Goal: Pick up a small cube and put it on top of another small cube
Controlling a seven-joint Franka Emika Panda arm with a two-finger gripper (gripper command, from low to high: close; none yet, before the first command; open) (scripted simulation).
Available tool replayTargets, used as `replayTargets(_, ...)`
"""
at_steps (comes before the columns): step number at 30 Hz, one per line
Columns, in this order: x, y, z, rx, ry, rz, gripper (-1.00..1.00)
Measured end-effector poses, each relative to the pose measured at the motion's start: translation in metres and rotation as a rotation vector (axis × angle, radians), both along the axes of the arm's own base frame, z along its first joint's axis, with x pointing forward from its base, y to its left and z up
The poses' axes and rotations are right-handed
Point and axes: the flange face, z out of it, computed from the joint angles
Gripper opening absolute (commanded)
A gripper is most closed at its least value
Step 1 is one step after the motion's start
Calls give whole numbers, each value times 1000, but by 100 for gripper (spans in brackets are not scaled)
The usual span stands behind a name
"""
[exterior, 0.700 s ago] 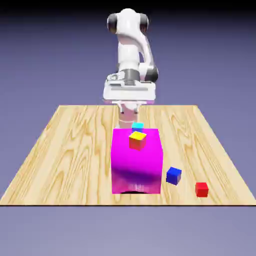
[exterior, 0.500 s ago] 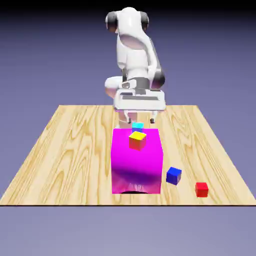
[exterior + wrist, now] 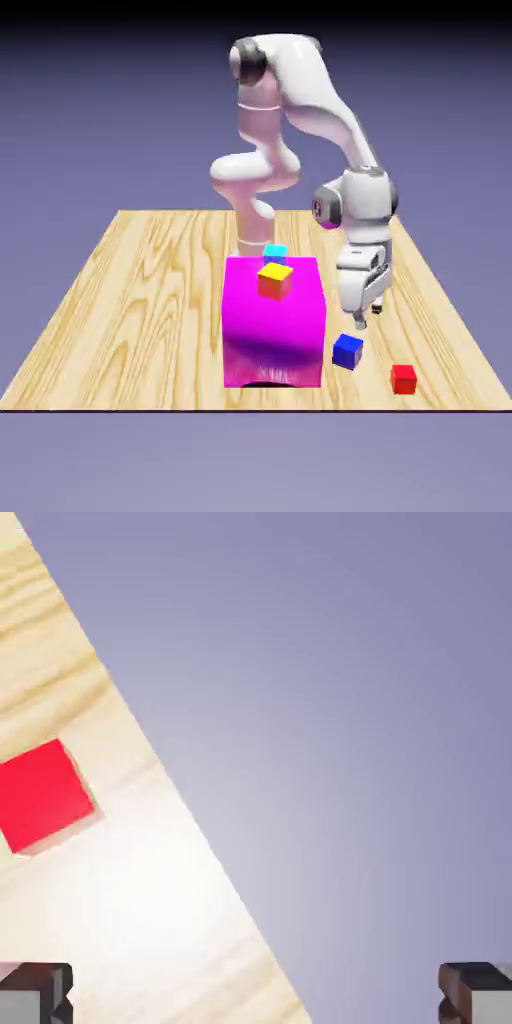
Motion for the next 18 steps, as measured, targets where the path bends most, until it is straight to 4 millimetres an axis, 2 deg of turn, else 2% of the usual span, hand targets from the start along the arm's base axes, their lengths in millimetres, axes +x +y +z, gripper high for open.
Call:
replayTargets(7,-17,81,-87,-122,162,341,0)
replayTargets(8,-17,81,-87,-122,162,341,0)
replayTargets(12,-17,79,-152,-122,162,341,0)
replayTargets(13,-17,79,-157,-122,162,341,-100)
replayTargets(15,-17,79,-157,-122,163,341,-100)
replayTargets(18,-16,81,-108,-122,163,341,-100)
